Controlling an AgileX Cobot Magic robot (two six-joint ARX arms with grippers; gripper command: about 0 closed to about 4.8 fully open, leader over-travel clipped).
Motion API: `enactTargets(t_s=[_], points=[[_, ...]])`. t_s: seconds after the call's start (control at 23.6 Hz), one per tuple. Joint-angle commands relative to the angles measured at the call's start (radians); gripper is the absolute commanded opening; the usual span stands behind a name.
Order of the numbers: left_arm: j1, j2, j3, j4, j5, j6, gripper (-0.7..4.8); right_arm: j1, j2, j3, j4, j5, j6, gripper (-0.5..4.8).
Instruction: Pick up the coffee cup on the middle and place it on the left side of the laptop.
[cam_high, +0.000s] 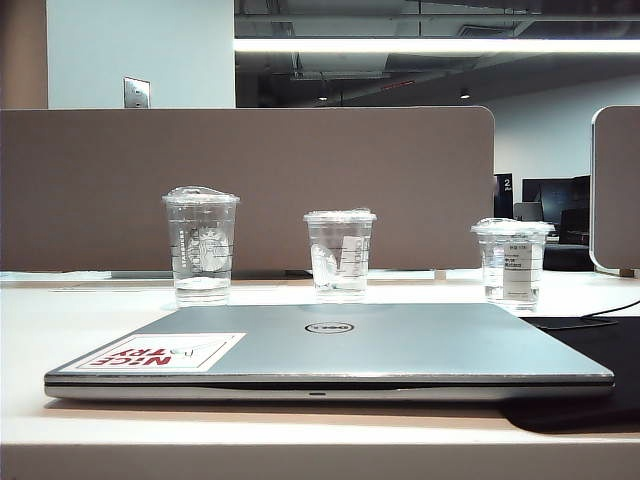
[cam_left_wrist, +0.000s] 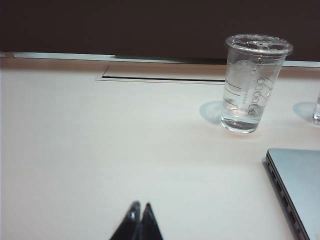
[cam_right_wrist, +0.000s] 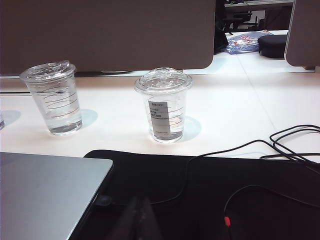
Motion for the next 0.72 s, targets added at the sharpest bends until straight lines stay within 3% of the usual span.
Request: enactTargets(t_s=[0.04, 0.42, 0.72], points=[[0.000, 0.000, 0.003, 0.013, 0.005, 0.002, -0.03, 0.000, -0.002, -0.004, 0.018, 0.001, 0.000, -0.05], [0.000, 0.000, 0.003, 0.012, 0.009, 0.001, -0.03, 0.016, 0.003, -0.004, 0.019, 0.000, 0.000, -0.05], [-0.001, 0.000, 0.003, 0.027, 0.251, -0.109, -0.03, 0.220, 0.092, -0.004, 0.021, 0.000, 0.000, -0.05]])
